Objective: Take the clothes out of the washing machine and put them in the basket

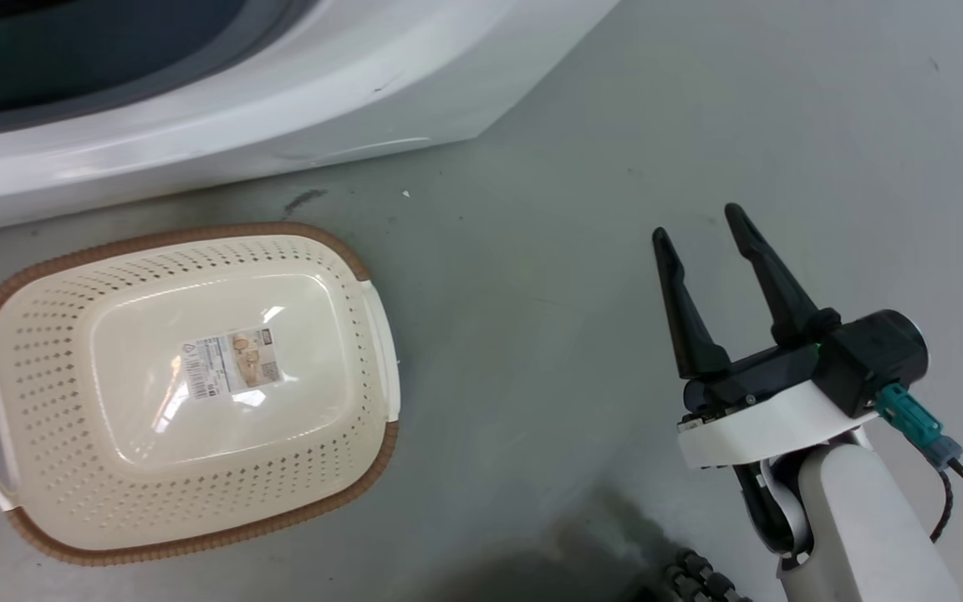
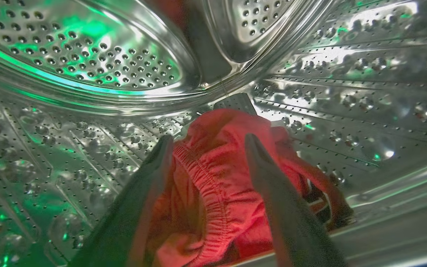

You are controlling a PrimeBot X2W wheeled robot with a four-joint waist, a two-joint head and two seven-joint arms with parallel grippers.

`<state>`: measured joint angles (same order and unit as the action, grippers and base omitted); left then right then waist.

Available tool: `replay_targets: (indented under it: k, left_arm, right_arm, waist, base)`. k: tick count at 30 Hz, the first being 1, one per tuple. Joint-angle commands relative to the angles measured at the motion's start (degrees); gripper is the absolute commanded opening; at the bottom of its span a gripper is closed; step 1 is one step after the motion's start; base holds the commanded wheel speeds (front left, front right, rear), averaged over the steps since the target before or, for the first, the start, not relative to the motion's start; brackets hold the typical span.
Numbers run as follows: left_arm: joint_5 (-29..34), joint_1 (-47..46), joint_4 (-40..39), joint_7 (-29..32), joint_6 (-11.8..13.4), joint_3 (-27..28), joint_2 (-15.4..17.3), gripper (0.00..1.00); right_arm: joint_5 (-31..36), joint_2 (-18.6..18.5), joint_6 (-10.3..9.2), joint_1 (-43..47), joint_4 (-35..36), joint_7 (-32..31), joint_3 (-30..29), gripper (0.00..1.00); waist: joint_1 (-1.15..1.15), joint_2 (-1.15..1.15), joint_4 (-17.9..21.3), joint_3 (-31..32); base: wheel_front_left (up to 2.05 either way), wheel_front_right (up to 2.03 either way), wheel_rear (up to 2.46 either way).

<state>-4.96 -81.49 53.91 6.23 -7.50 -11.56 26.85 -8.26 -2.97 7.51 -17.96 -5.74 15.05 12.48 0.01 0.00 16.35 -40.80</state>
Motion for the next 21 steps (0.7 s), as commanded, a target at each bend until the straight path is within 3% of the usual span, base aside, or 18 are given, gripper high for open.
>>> replay_targets:
  k: [1, 11, 20, 21]
  left_arm:
    - [-0.45, -0.59, 0.21, 0.28, 0.03, -0.27, 0.48, 1.00]
    - [-3.35, -9.24, 2.92, 18.11, 0.05, -9.79, 7.67, 1.00]
    - [-3.77, -9.62, 2.18, 25.49, 0.05, -11.89, 10.83, 1.00]
    - [-3.84, -9.63, 1.93, 26.16, 0.05, -12.04, 11.03, 0.45]
  right_arm:
    - [-0.19, 0.17, -0.04, -1.12, 0.23, 0.14, 0.25, 1.00]
    - [-2.52, 0.17, -0.04, -1.32, 1.88, 0.14, 3.42, 1.00]
    - [-4.78, 0.17, -0.04, -1.40, 2.38, 0.14, 5.65, 1.00]
    - [-5.08, 0.17, -0.04, -1.51, 2.39, 0.14, 5.82, 1.00]
  waist:
    - [-0.01, 0.00, 0.77, -0.79]
    - [-0.01, 0.00, 4.37, -5.48]
    - [-0.01, 0.00, 6.51, -8.07]
    - [-0.01, 0.00, 6.65, -8.16]
  base:
    - [0.00, 0.00, 0.00]
    - [0.00, 0.00, 0.00]
    - [0.00, 0.00, 0.00]
    - [0.00, 0.00, 0.00]
